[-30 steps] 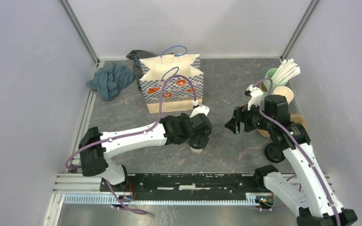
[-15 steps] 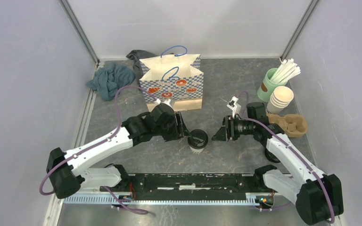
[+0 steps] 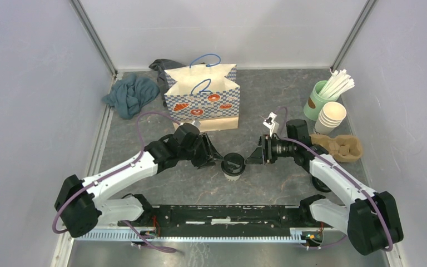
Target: Pack the takeout coffee
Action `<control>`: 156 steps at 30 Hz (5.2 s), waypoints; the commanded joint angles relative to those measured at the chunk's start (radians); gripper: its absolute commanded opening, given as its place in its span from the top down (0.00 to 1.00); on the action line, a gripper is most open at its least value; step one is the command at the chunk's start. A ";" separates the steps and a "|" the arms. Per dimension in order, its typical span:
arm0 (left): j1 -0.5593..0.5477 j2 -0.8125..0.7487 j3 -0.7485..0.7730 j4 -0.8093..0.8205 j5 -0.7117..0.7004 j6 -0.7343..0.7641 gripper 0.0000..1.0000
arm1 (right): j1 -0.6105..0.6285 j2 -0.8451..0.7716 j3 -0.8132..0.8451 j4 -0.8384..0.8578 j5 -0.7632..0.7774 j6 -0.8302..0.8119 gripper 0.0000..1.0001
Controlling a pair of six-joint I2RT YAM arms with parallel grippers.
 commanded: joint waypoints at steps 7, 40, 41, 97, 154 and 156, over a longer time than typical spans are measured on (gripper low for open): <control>0.015 0.040 0.007 0.039 0.039 -0.009 0.52 | 0.029 0.034 0.007 0.116 -0.015 0.031 0.40; 0.017 0.121 0.020 0.014 0.041 0.056 0.55 | 0.051 0.095 -0.095 0.184 0.065 0.029 0.51; 0.017 0.122 0.011 0.014 0.036 0.058 0.55 | 0.052 0.100 -0.111 0.192 0.075 0.031 0.51; 0.052 0.127 0.110 -0.007 0.083 0.091 0.61 | 0.045 0.179 0.059 0.184 -0.001 0.058 0.47; -0.055 0.259 0.234 -0.225 -0.102 0.263 0.63 | 0.026 0.152 -0.059 0.208 0.037 0.033 0.50; -0.053 0.274 0.315 -0.261 -0.119 0.272 0.57 | 0.026 0.141 -0.037 0.185 0.035 0.032 0.47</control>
